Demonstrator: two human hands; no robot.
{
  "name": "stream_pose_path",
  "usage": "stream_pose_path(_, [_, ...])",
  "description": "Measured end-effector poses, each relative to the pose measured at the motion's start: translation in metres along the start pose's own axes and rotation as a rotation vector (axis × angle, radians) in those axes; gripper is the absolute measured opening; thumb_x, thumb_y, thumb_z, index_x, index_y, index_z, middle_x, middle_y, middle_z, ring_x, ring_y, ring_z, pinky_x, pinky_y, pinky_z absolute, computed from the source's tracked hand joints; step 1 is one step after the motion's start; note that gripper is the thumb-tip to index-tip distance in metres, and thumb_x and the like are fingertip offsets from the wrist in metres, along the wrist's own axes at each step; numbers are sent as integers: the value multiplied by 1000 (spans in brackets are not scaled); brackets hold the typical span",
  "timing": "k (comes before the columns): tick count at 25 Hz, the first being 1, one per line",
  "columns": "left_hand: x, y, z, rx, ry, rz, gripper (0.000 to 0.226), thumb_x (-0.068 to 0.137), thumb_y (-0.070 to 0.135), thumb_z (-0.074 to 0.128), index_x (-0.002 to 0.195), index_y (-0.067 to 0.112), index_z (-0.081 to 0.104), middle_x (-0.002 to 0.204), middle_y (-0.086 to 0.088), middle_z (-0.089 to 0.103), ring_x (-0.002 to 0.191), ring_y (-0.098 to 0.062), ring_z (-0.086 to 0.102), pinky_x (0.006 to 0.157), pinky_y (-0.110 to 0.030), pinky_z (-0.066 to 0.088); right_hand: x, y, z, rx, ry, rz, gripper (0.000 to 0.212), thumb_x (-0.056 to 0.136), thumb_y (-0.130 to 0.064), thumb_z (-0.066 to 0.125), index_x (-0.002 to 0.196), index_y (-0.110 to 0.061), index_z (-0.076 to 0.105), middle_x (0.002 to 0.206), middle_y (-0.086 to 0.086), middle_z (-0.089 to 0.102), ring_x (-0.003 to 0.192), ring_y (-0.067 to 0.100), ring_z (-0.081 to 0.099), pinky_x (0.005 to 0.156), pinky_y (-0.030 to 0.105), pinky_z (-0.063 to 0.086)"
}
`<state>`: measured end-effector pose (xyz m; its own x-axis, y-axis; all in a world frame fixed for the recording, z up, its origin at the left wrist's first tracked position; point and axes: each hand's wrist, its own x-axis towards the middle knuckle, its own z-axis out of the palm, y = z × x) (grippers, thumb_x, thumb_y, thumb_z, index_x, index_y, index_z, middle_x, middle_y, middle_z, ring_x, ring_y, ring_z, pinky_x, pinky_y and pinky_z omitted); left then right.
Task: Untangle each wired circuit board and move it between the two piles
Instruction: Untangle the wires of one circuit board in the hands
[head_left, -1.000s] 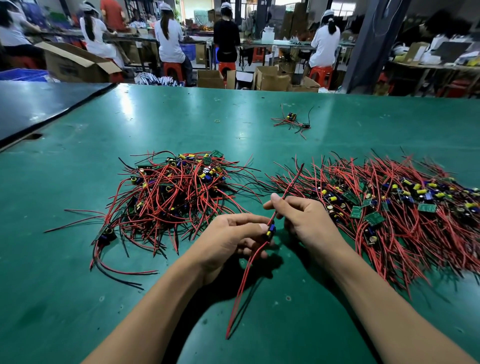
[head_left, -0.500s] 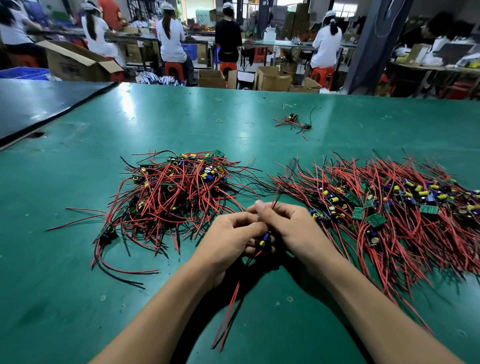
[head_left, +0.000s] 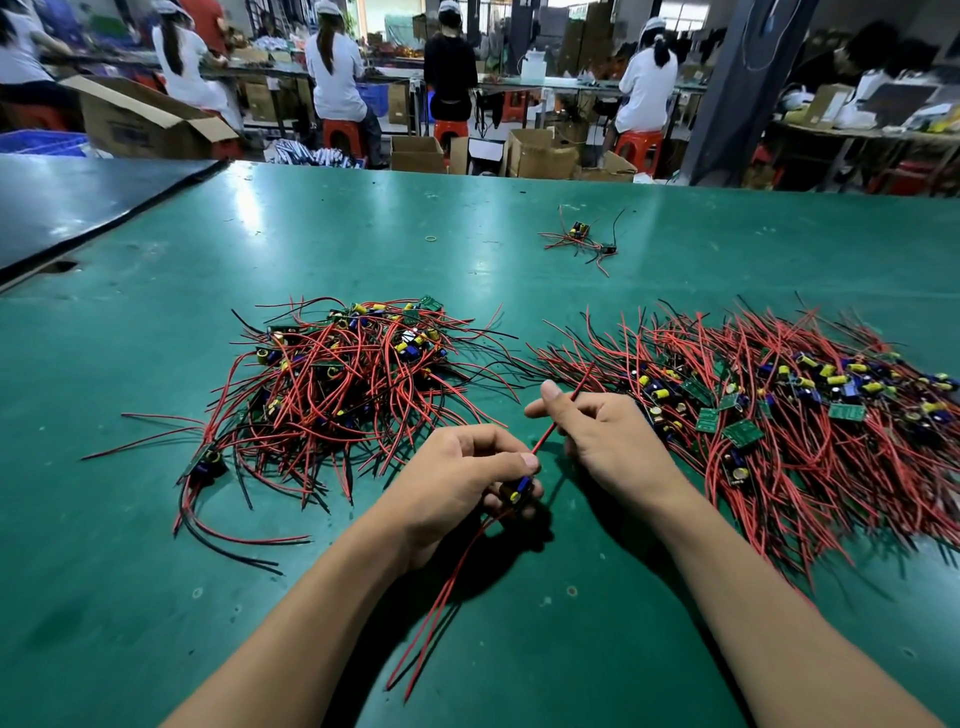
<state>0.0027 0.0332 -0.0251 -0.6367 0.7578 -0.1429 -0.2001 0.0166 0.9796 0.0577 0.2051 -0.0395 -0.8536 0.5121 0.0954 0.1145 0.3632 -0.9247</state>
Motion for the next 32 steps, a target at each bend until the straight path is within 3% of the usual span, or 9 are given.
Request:
stream_pose_path(3, [-1, 0, 0, -3, -17, 5, 7, 87, 1, 64, 80, 2, 62, 66, -13, 66, 53, -20, 58, 58, -29, 35, 2, -1, 6, 206, 76, 82, 44, 98, -52, 56, 84, -17, 79, 51, 4, 29, 39, 10, 25, 41, 21, 23])
stream_pose_path(5, [-1, 0, -1, -11, -32, 1, 9, 87, 1, 64, 78, 3, 63, 65, -13, 65, 53, -22, 57, 61, -33, 35, 3, -6, 7, 459, 102, 204, 48, 102, -47, 53, 79, -11, 77, 53, 0, 26, 37, 8, 21, 37, 17, 19])
stream_pose_path(10, [-2, 0, -1, -36, -29, -9, 13, 86, -1, 64, 74, 5, 63, 63, -15, 64, 51, -24, 58, 61, -34, 37, 4, -16, -5, 960, -110, 517, 58, 102, -47, 47, 59, -14, 67, 57, -5, 44, 32, 5, 24, 32, 16, 14])
stream_pose_path(14, [0, -1, -2, -43, -24, -5, 12, 85, 0, 65, 74, 5, 64, 63, -17, 65, 51, -24, 59, 58, -30, 44, 0, -19, -14, 1142, -277, 520, 38, 92, -38, 52, 60, -17, 57, 57, -4, 52, 35, 10, 32, 45, 21, 13])
stream_pose_path(17, [0, -1, -3, -55, -15, -11, 10, 84, -1, 65, 75, 4, 64, 63, -17, 64, 52, -25, 60, 57, -28, 47, 1, -17, -13, 1095, -274, 481, 42, 91, -42, 54, 61, -16, 67, 59, -5, 52, 37, 8, 31, 45, 21, 14])
stream_pose_path(20, [0, -3, -3, -58, 32, -3, 9, 86, -1, 63, 78, 2, 63, 66, -16, 65, 53, -25, 60, 61, -33, 42, -2, -15, -1, 826, -232, 381, 47, 86, -56, 59, 81, -15, 81, 60, -7, 46, 41, 3, 28, 39, 16, 19])
stream_pose_path(25, [0, -3, 1, -66, 93, 53, 6, 89, -3, 60, 83, -4, 59, 76, -11, 68, 58, -24, 61, 64, -37, 38, -15, -8, 23, 388, -336, 201, 44, 84, -62, 66, 89, -20, 80, 56, 5, 54, 46, 14, 47, 43, 20, 35])
stream_pose_path(28, [-2, -1, 0, -38, 93, 42, 10, 88, -3, 62, 78, -2, 60, 82, -8, 72, 68, -25, 56, 67, -39, 36, -11, -6, 18, 405, -264, 199, 49, 88, -61, 60, 90, -16, 79, 49, 0, 38, 39, 10, 32, 39, 18, 27])
stream_pose_path(32, [-4, 1, -1, 29, 40, 18, 16, 86, 0, 65, 71, 7, 62, 63, -11, 65, 56, -22, 55, 62, -32, 40, -2, -1, 6, 400, -46, 191, 48, 87, -57, 62, 86, -12, 78, 48, -3, 28, 39, 10, 26, 39, 18, 23])
